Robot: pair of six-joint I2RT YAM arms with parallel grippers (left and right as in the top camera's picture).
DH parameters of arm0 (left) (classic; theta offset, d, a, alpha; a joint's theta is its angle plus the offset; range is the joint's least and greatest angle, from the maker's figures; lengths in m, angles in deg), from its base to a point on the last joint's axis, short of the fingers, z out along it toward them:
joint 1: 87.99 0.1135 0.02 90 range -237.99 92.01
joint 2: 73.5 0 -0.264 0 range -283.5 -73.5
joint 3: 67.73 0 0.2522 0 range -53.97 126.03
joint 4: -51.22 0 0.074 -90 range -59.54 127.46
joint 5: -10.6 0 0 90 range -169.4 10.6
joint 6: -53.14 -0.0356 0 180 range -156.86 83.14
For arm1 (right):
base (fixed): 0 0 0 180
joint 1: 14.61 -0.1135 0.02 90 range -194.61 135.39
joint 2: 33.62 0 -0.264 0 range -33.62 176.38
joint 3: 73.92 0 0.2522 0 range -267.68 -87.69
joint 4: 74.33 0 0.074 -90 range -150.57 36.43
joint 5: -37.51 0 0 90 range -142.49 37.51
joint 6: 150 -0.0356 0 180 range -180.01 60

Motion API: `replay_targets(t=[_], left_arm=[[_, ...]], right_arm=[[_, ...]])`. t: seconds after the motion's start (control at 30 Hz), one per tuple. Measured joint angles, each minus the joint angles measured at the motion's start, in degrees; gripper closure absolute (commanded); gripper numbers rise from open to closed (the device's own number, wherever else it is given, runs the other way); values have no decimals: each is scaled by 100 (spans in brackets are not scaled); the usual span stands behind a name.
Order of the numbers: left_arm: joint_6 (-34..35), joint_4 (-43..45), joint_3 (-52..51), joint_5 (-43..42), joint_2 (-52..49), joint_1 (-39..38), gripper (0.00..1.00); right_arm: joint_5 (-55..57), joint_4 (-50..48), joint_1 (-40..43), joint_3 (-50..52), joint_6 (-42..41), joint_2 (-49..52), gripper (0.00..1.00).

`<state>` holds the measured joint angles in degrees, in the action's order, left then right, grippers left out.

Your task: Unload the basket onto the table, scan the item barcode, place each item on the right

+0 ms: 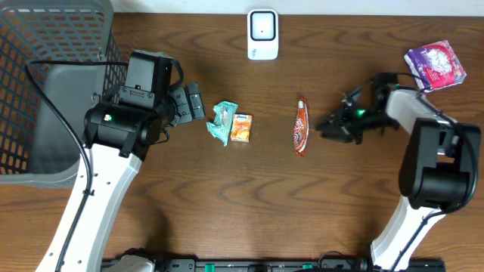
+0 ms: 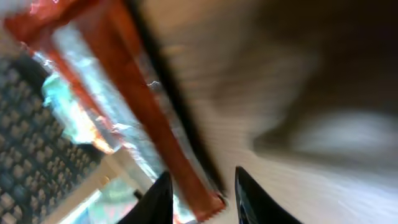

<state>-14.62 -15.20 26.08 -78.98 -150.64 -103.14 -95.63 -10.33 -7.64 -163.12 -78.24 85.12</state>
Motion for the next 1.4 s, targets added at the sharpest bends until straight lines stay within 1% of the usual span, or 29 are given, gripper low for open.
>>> replay_targets(t=[0.1,0.17,0.23,0.33,0.47,0.5,0.53,0.6,0.7,0.73,0.83,0.97,1.1,1.23,1.3,1.4], left_arm=[[0,0,0,0,0,0,2],[0,0,0,0,0,0,2],[0,0,0,0,0,0,2],[0,0,0,2,0,0,2],[0,0,0,0,0,0,2],[0,0,0,2,0,0,2],[0,0,0,2,0,0,2],[0,0,0,0,0,0,2],[0,-2,0,0,0,0,2],[0,-2,0,0,0,0,2],[0,0,0,0,0,0,2],[0,0,0,0,0,0,2],[0,0,0,2,0,0,2],[0,0,0,0,0,0,2],[0,0,0,0,0,0,2],[0,0,0,2,0,0,2]], right_arm=[[531,507,35,-514,87,-111,72],[800,664,-44,-791,175,-289,72],[1110,734,-227,-1005,271,-546,72],[1606,649,-732,-1169,372,-911,71],[2415,378,-1635,-1217,374,-1040,64],[2712,310,-1882,-1215,352,-1027,60],[3034,245,-2133,-1215,317,-1005,53],[3722,199,-2603,-1215,190,-970,44],[4745,238,-3150,-1213,-153,-929,44],[4931,243,-3228,-1211,-262,-927,41],[5246,243,-3257,-1209,-590,-927,39],[4861,267,-2881,-1200,-745,-927,39],[3812,-7,-2251,-931,-597,-927,40],[2647,-804,-1766,-249,-376,-922,37],[2140,-1480,-1661,168,-330,-914,34],[1539,-2216,-1604,684,-411,-903,32]])
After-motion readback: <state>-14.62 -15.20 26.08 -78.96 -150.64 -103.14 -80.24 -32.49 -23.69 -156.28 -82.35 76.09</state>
